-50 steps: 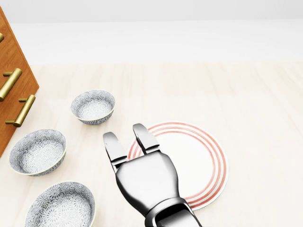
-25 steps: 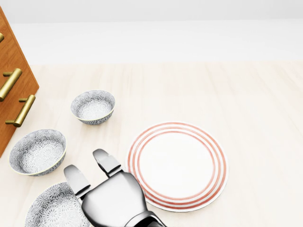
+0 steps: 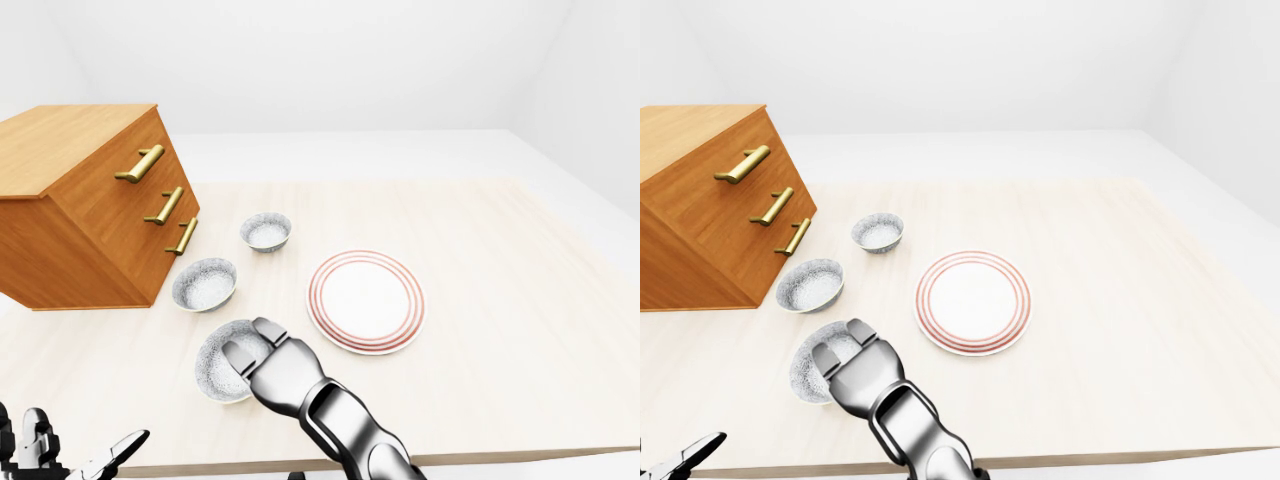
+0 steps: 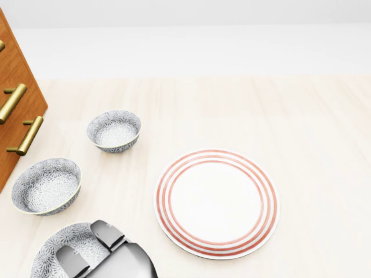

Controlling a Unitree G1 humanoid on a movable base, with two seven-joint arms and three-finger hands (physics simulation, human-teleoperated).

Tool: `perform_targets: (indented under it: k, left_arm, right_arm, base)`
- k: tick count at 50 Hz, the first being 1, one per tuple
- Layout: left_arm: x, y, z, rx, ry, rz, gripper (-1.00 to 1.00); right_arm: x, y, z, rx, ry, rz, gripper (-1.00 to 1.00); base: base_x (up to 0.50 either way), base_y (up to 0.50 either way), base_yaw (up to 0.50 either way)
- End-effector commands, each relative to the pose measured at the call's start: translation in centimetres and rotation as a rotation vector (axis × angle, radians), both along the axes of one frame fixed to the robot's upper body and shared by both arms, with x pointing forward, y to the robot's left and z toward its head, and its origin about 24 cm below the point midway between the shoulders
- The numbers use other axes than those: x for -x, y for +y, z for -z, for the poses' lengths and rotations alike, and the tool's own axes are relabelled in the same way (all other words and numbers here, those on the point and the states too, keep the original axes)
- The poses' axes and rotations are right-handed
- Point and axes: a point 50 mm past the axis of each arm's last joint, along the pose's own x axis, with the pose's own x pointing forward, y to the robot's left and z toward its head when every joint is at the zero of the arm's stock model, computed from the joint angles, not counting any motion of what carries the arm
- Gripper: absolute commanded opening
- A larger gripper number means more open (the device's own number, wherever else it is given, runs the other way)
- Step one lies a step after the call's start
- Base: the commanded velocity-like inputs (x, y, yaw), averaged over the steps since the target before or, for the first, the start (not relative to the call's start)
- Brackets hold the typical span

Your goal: Put the bowl at the front on the plate.

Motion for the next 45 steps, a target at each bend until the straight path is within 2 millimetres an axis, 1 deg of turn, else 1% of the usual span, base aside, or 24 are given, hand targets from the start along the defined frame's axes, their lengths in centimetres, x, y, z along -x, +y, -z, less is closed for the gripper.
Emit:
perform_targets:
  k: [1,7,9,10,28,29,30,33,45]
  left_arm:
    - [0.0,0.0,0.1,0.002,0.001,0.000,1.00]
    - [0.0,0.0,-0.1,-0.003,-0.001,0.000,1.00]
    - [-0.2,0.0,0.4,0.012,0.008,0.001,1.00]
    - [-0.1,0.0,0.1,0.003,0.003,0.000,1.00]
    - [-0.1,0.0,0.2,0.005,0.004,0.000,1.00]
    - [-0.1,0.0,0.2,0.007,0.006,0.001,1.00]
    - [-0.2,0.0,0.3,0.008,0.007,0.001,1.00]
    - [-0.2,0.0,0.3,0.008,0.007,0.001,1.00]
    - [-0.2,0.0,0.4,0.011,0.010,0.001,1.00]
  right_arm:
    - [0.7,-0.2,0.9,0.009,0.018,-0.013,1.00]
    - [0.8,-0.2,1.0,0.010,0.030,-0.022,1.00]
    - [0.8,-0.1,1.0,-0.007,0.036,-0.022,1.00]
    - [0.8,-0.1,1.0,-0.008,0.030,-0.021,1.00]
    - [1.0,0.0,1.0,-0.015,0.012,-0.023,1.00]
    - [0.7,0.1,1.1,-0.034,0.028,-0.034,1.00]
    - [0.6,0.5,1.2,-0.020,0.022,-0.032,1.00]
    - [0.2,0.8,1.3,-0.020,0.030,-0.034,1.00]
    - [0.0,1.4,1.2,-0.036,0.032,-0.040,1.00]
  base:
    - [0.00,0.00,0.00]
    - [0.00,0.00,0.00]
    - [0.00,0.00,0.00]
    - [0.00,0.00,0.00]
    - [0.00,0.00,0.00]
    - [0.00,0.00,0.00]
    - [0.00,0.00,0.00]
    - [0.00,0.00,0.00]
    - [0.00,0.00,0.00]
